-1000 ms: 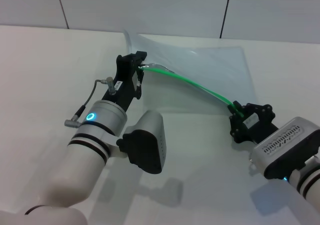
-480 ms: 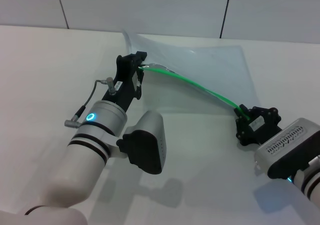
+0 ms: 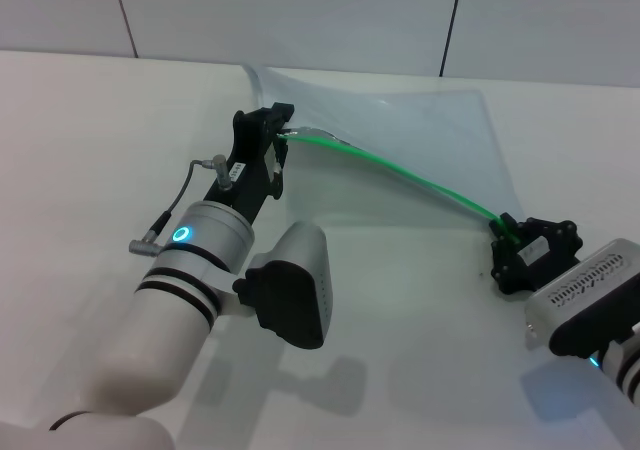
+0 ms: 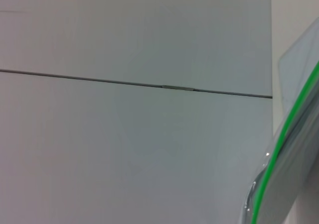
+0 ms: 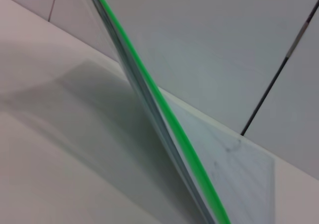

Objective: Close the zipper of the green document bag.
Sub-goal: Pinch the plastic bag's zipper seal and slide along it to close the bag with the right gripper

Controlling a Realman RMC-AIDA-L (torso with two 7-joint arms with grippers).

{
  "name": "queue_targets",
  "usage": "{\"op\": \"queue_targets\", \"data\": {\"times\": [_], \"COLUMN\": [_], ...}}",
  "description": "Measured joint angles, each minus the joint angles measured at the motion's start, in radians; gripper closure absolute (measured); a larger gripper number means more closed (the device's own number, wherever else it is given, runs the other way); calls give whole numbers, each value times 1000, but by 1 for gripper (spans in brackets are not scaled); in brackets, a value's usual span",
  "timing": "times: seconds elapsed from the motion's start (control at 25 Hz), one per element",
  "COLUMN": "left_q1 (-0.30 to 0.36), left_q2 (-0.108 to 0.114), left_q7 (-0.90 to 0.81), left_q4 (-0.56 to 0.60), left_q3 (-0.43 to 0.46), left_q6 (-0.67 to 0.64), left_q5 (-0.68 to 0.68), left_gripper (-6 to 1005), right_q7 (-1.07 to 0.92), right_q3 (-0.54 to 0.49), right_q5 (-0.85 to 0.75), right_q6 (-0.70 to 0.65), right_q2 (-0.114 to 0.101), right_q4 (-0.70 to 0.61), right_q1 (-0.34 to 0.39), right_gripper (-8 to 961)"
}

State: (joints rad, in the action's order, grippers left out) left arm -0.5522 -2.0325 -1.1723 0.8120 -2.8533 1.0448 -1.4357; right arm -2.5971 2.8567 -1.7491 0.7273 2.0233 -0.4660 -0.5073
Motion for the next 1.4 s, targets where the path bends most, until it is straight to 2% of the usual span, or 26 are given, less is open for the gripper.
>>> {"op": "queue_targets", "data": {"times": [1.4], "left_q1": [3], "left_q2": [0], "left_q7": [-1], "left_q4": [-5], "left_q3": [0], "left_q6": [-5], "left_q5": [2], "left_gripper": [831], "right_q7": [8], "right_q3": [3], "right_q5": [26], "right_q6": [12], "right_q2": [0], "right_q4": [-3], "right_q1": [0], "right_gripper": [875]}}
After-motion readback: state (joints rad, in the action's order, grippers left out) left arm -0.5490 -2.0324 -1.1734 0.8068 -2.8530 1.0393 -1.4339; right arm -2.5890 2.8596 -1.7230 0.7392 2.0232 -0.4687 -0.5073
